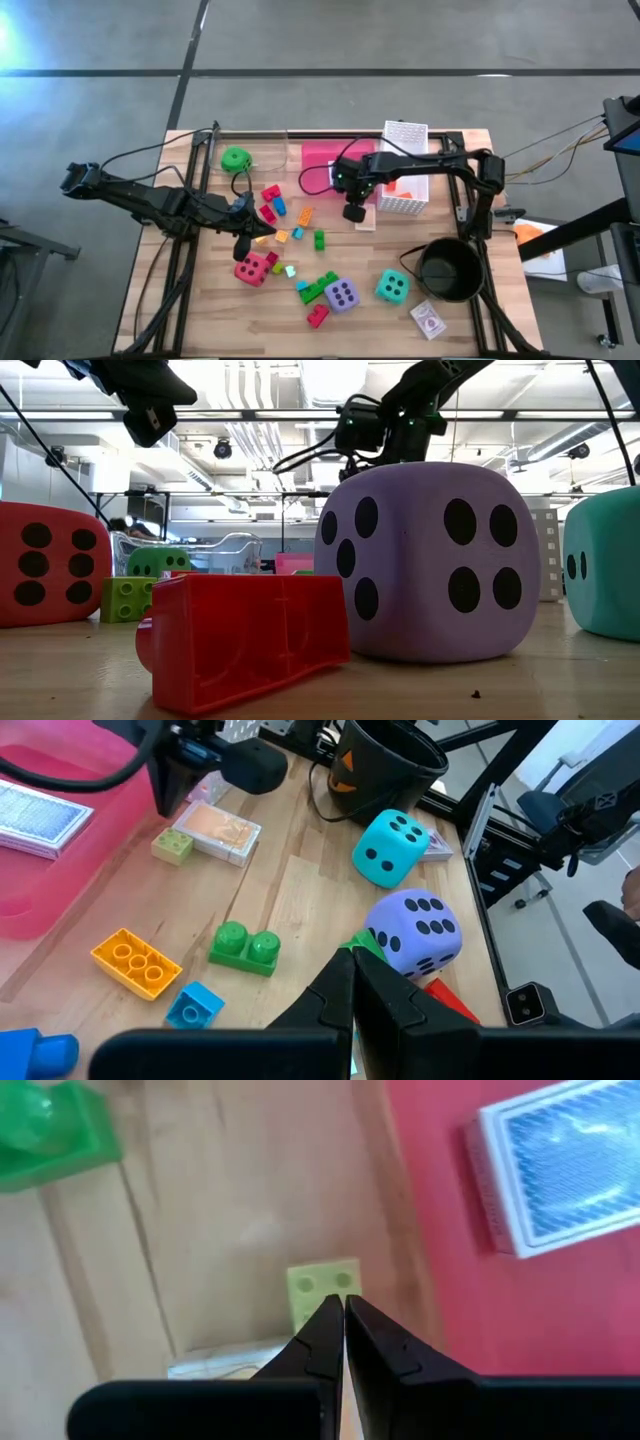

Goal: Pick & Place Toys
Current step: Put the small light green game piece into the white bin

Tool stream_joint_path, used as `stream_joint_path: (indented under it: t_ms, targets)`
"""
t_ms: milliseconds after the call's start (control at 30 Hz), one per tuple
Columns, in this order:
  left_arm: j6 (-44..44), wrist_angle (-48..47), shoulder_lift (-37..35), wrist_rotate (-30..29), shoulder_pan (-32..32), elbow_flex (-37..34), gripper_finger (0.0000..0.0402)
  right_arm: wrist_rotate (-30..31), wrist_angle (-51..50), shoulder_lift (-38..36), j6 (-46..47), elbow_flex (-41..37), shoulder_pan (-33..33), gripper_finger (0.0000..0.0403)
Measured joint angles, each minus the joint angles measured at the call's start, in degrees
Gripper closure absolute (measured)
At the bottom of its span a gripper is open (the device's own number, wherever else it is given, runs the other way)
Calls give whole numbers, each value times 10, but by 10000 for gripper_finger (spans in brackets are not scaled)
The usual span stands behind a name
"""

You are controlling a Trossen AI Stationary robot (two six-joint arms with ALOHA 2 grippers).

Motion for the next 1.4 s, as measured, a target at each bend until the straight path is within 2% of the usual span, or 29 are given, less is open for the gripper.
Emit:
stream_joint_path:
  t_ms: [200,533,700,933,1133,1400]
  targets:
    - [0,0,0,0,0,0,392,-2,2,0,-5,-9,10,376]
    - [0,0,0,0,0,0,392,-2,26,1,-2,-18,13,215]
    - [0,0,0,0,0,0,392,-1,30,3,-42,-20,23,168]
    - [0,-1,0,0,0,0,392,9,33,31,-61,-21,38,157]
    - [0,-2,0,0,0,0,392,49,36,52,-61,-7,38,157]
    - [0,-3,0,0,0,0,392,37,34,52,-59,-5,39,157]
